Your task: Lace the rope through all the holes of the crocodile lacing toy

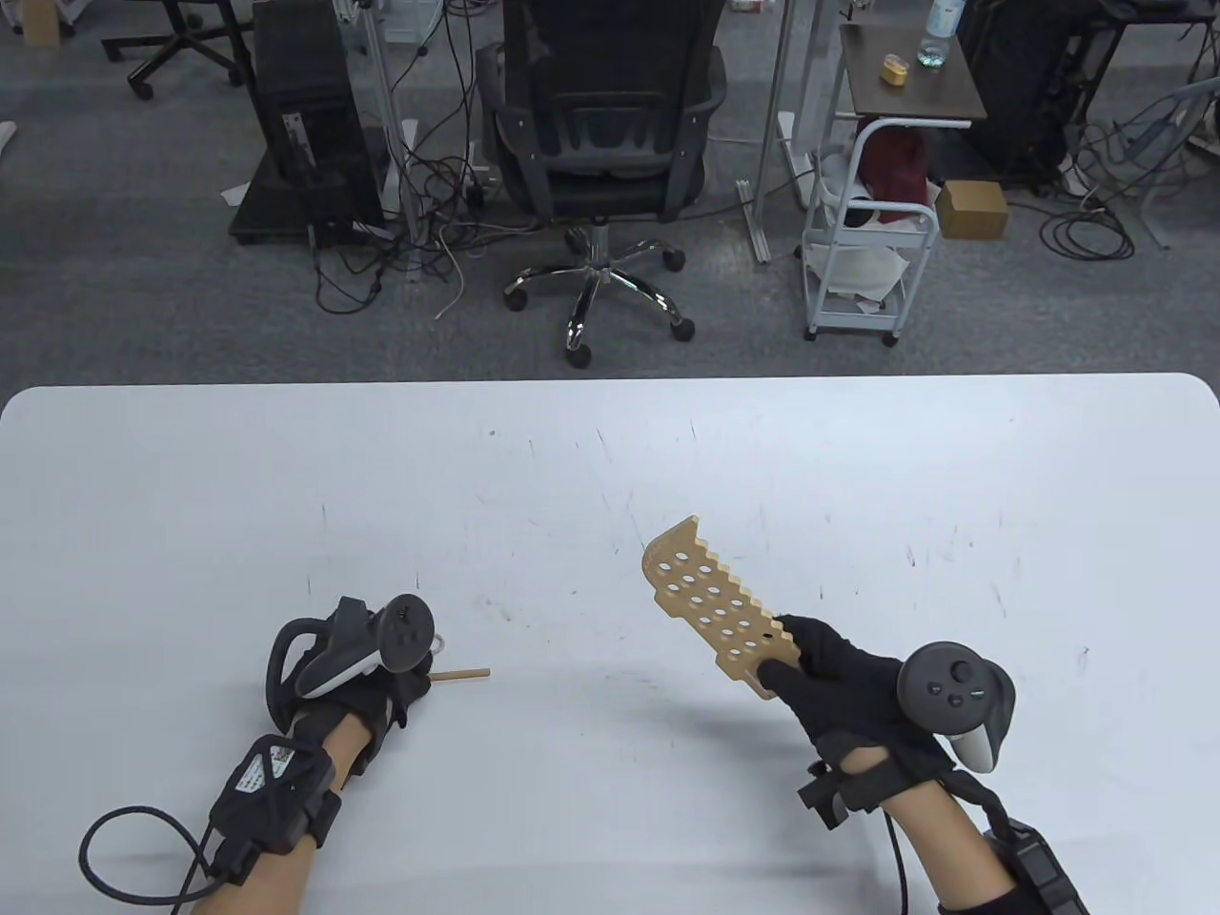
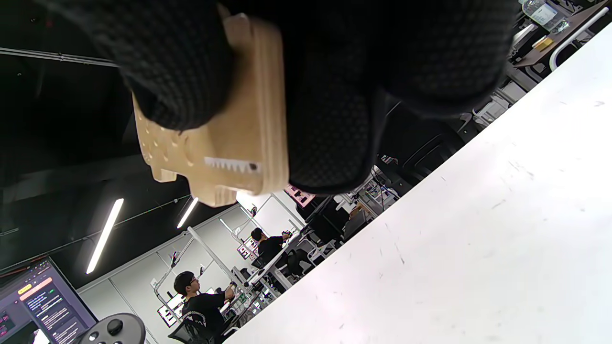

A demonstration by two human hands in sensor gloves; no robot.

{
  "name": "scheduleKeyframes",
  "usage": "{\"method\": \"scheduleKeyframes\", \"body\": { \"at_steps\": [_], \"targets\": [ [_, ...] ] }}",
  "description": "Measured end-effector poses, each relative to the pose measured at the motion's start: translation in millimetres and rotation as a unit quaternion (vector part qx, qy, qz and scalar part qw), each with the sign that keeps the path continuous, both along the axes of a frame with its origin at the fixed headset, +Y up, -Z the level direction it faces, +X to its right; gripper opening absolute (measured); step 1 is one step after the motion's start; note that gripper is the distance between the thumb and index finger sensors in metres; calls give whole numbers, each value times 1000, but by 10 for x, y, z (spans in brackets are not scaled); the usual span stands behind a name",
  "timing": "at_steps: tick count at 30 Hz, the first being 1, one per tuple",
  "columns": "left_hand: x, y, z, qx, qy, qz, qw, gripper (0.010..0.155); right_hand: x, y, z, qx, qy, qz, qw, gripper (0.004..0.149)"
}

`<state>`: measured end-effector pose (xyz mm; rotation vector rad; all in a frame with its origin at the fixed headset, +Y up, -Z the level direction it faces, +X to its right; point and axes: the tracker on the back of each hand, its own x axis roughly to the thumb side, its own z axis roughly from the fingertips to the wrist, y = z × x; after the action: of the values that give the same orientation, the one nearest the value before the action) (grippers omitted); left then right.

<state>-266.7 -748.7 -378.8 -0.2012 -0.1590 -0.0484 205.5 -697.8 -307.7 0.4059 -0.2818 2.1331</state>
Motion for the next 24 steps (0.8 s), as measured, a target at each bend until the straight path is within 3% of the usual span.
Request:
{"method": "scheduleKeyframes", "body": {
  "at_steps": [11, 18, 24],
  "targets": [
    [-27, -55, -75, -1, -2, 27, 1000, 42, -42, -13, 14, -2, 6, 7, 1000, 48],
    [52, -123, -71, -3, -5, -15, 1000, 46, -50, -12, 17, -3, 8, 7, 1000, 48],
    [18, -161, -45, 9, -6, 3, 1000, 48, -48, -10, 18, -3, 5, 6, 1000, 48]
  ]
}}
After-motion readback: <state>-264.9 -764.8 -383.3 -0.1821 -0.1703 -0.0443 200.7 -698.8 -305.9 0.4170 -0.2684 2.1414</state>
